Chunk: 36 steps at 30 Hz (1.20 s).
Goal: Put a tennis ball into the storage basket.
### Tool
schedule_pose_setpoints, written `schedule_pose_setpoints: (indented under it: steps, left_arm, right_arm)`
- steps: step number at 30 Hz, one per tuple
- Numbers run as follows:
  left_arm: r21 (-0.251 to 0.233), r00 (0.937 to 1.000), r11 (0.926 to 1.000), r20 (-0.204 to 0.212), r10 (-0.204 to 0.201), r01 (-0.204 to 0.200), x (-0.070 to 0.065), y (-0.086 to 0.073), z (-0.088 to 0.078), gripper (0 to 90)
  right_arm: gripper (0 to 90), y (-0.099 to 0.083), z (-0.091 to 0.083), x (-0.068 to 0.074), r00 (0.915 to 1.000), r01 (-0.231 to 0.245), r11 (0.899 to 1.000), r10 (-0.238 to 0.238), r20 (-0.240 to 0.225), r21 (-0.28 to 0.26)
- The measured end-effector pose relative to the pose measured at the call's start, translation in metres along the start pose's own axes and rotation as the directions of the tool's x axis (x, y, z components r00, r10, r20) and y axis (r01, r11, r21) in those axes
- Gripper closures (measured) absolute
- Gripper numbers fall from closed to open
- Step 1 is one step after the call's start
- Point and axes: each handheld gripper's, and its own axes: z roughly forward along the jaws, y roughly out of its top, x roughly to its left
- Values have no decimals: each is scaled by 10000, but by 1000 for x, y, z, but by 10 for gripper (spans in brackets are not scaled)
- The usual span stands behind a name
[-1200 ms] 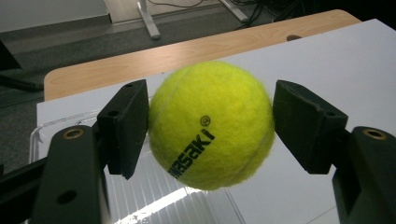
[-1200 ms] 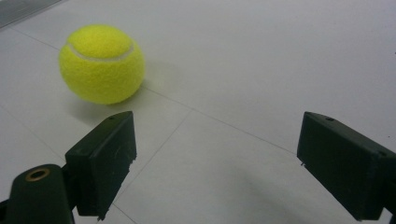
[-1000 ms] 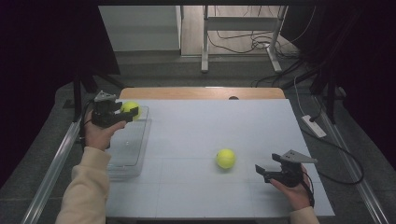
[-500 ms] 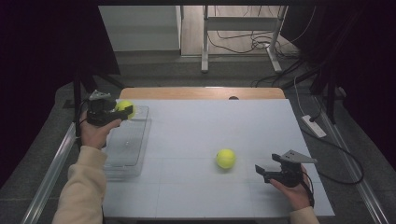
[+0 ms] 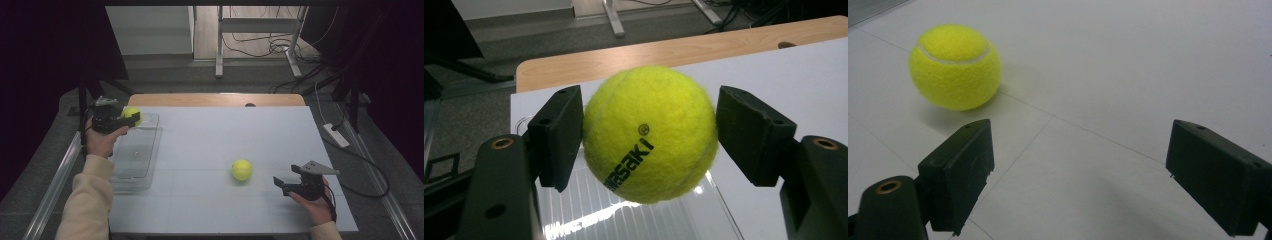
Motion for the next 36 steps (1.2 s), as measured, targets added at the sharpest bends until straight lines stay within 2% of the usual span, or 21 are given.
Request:
schedule_pose_setpoints:
  steps: [10,20,32,36]
  left_arm:
    - [473,9998,9989,-201,-9,18,8,-2,16,299]
    - [758,9995,9971,-326,-40,65,15,-5,24,299]
    - [1244,9982,9919,-573,-184,254,23,-9,41,298]
    - [1528,9976,9879,-675,-150,252,25,-11,48,298]
  right_arm:
    - [120,0,0,0,10000,-9,10000,9,18,-2]
    - [120,0,0,0,10000,-4,10000,4,19,19]
    - [120,-1,1,0,10000,-20,10000,20,32,70]
    - [119,-1,1,0,10000,-18,10000,18,34,73]
